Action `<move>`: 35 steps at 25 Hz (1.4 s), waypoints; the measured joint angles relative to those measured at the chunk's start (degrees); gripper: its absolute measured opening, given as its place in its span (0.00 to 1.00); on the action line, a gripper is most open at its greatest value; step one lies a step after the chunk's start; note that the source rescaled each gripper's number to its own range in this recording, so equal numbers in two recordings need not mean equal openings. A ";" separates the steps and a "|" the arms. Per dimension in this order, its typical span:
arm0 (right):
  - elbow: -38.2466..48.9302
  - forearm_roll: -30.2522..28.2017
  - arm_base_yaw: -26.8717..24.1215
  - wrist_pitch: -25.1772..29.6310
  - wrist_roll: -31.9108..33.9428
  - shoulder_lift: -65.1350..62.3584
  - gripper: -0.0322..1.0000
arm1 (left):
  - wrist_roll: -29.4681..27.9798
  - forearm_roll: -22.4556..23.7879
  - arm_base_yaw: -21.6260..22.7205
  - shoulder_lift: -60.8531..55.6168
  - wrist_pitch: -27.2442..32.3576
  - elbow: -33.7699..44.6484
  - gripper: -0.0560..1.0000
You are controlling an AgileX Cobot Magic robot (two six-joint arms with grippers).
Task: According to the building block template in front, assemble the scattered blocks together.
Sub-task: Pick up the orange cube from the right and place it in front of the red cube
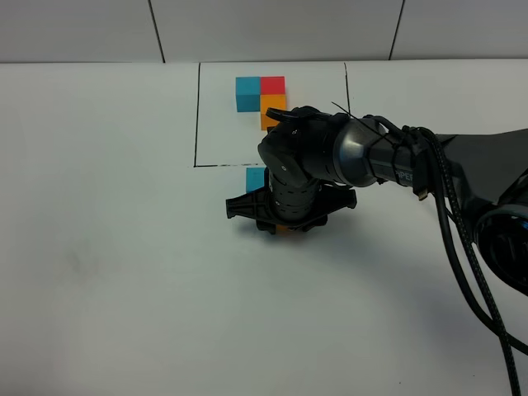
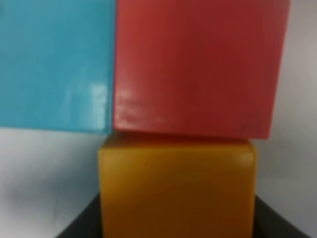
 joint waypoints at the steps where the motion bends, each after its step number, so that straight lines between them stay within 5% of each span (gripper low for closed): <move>1: -0.04 -0.06 0.00 -0.05 0.06 0.07 0.03 | 0.00 0.00 0.00 0.00 0.00 0.00 0.64; 35: -0.20 -1.36 0.00 -0.51 0.59 0.37 0.03 | 0.00 0.00 0.00 0.00 0.00 0.00 0.64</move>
